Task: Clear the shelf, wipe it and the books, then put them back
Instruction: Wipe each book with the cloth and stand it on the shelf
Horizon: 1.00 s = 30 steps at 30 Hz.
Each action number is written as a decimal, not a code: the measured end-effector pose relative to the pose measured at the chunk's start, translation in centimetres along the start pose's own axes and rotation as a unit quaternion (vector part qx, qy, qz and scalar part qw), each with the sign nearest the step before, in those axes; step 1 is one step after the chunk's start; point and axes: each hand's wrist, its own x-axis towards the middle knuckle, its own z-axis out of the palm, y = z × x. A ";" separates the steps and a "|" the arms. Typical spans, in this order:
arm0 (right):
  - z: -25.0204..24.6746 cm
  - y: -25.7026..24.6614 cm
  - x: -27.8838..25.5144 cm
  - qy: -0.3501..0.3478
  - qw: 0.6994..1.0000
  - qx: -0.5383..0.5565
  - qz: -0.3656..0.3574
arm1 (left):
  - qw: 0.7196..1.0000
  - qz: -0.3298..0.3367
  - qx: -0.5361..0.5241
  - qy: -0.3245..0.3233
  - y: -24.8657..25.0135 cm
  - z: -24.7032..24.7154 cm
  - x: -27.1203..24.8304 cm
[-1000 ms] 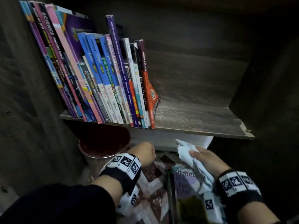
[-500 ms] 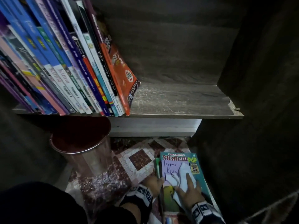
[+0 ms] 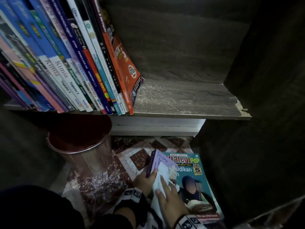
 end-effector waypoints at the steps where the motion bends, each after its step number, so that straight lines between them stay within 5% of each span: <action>1: 0.2 -0.2 0.0 0.024 1.000 -0.003 -0.011 | 1.000 0.021 -0.011 0.018 1.0 -0.5 -0.9; 5: -2.1 -0.3 1.1 0.176 0.979 0.104 -0.022 | 0.997 0.073 -0.014 -0.031 4.7 -1.8 -4.0; 9: -7.2 -1.5 0.5 0.316 0.911 0.262 0.031 | 0.985 0.158 -0.008 -0.071 8.8 -3.0 -8.0; 11: -7.9 -4.0 -1.5 0.362 0.883 0.298 -0.006 | 0.979 0.194 -0.021 -0.054 10.6 -3.7 -9.7; 17: -6.5 -9.7 -8.4 0.314 0.891 0.246 -0.217 | 0.961 0.261 -0.058 0.071 13.9 -7.5 -14.6; 24: -12.3 -11.8 -9.0 0.319 0.891 0.269 -0.180 | 0.924 0.328 -0.157 0.117 15.0 -10.5 -20.0; 30: -7.5 -12.0 -11.6 0.262 0.895 0.119 -0.341 | 0.922 0.295 -0.180 0.173 13.2 -10.1 -19.8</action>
